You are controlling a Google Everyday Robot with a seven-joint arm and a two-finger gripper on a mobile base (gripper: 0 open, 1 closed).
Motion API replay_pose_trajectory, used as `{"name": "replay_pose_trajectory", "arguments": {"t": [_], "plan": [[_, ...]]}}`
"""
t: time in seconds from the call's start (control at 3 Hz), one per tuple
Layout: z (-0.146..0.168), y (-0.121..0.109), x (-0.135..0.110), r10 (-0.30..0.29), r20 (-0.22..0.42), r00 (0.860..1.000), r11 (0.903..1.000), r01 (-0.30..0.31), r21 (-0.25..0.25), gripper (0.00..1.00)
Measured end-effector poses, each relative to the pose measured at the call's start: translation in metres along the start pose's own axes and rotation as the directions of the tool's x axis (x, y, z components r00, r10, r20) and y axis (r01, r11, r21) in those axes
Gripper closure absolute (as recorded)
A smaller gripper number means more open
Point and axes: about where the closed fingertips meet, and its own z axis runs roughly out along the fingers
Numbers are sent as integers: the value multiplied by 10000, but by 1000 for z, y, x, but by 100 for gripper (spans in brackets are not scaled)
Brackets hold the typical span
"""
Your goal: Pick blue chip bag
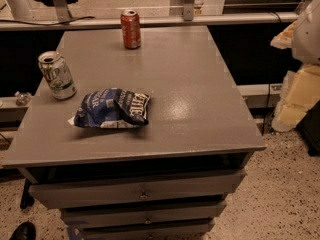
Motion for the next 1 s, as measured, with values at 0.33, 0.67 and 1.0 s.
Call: {"name": "replay_pose_trajectory", "arguments": {"t": [0.33, 0.67, 1.0], "plan": [[0, 0, 0, 0, 1, 10000, 10000, 0, 2, 0], [17, 4, -17, -8, 720, 9974, 10000, 11, -31, 0], [57, 3, -44, 287, 1970, 9800, 9995, -258, -174, 0]]}}
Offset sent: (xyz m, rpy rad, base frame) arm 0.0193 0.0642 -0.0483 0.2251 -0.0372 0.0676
